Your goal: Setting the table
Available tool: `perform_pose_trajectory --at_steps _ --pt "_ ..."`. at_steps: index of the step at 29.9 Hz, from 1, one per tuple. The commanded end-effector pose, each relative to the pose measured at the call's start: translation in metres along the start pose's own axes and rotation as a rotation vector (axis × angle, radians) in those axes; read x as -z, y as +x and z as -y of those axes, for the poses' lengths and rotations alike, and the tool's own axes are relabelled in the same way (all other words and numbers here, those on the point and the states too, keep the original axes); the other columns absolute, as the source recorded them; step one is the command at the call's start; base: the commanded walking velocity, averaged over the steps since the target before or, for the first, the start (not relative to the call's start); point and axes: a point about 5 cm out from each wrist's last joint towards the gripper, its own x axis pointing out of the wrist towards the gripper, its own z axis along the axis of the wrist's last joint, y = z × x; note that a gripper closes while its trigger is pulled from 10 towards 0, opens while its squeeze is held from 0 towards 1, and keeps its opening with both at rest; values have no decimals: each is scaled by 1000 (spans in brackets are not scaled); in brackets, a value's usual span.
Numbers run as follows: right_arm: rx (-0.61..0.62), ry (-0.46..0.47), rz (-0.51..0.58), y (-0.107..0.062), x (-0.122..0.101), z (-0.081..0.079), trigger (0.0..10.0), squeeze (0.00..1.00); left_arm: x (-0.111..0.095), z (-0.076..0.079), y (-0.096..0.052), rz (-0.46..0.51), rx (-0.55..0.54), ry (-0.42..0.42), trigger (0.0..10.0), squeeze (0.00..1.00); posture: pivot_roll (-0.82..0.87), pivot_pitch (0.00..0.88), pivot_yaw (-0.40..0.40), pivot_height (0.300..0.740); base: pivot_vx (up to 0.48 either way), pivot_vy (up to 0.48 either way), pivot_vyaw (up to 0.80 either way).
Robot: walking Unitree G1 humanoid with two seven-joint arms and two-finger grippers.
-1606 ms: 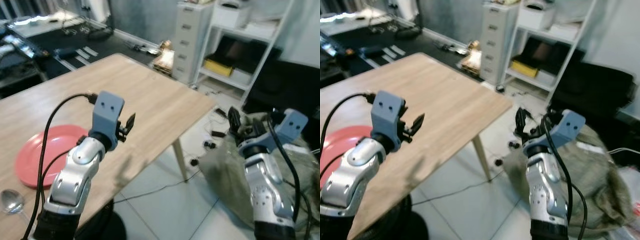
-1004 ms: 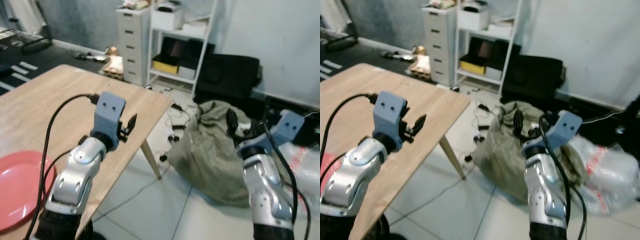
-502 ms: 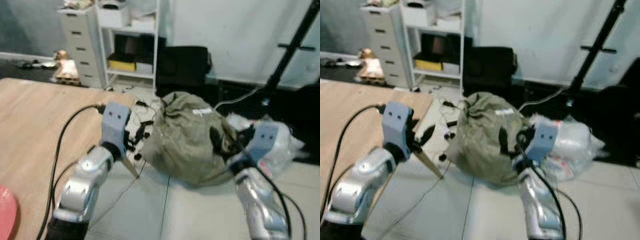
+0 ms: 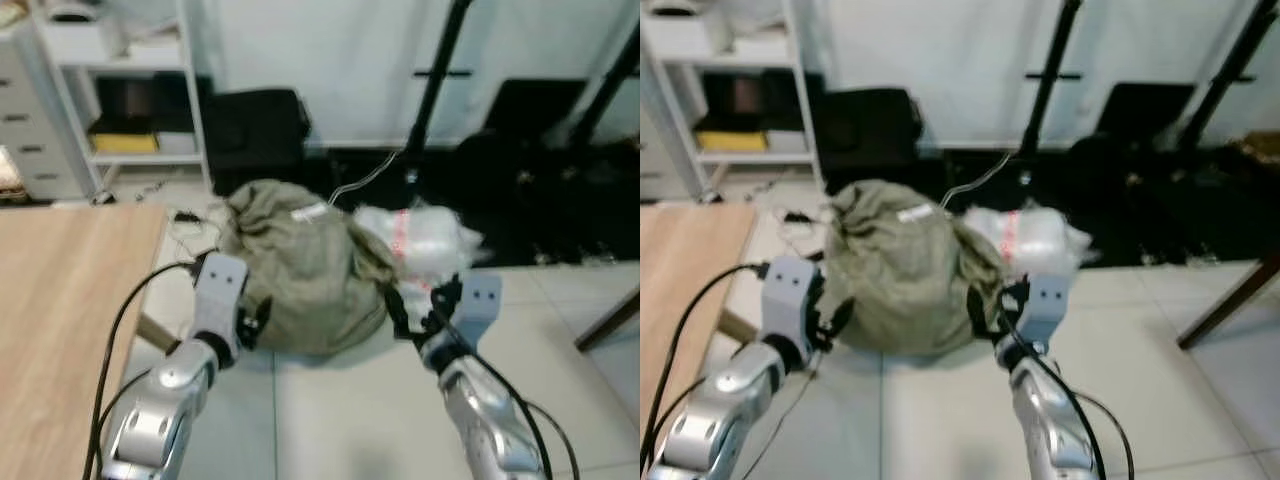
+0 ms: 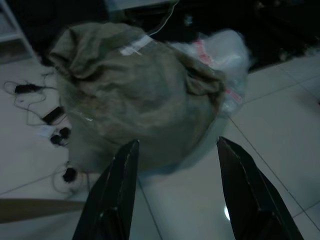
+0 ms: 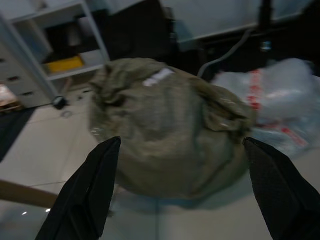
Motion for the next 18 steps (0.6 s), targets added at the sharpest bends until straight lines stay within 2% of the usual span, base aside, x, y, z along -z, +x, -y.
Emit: perform_pose_trajectory --at_steps 1,4,8,11,12,15,18 --pt "-10 -9 -18 0 8 -1 10000 0 14 -6 -3 -40 -25 -8 10000 0 36 21 19 740 0 0 -800" --pt "-4 -8 -51 -3 19 2 10000 0 29 -15 -6 -85 -38 -17 10000 0 33 20 25 740 0 0 -800" --pt "6 9 -78 -5 28 5 10000 0 37 -19 -6 -104 -33 -10 10000 0 28 17 30 740 0 0 -800" --pt "1 20 -140 -12 47 8 10000 0 52 -24 -6 -148 -36 10 10000 0 22 16 36 740 0 0 -800" --pt "1 20 -140 -12 47 8 10000 0 52 -24 -6 -148 -36 10 10000 0 22 16 36 740 0 0 -800" --pt "-14 46 -208 -22 67 8 10000 0 70 -29 -7 -210 -44 19 10000 0 16 14 39 740 0 0 -800" --pt "-23 61 -252 -26 77 9 10000 0 81 -32 -10 -250 -53 26 10000 0 15 15 40 740 0 0 -800"
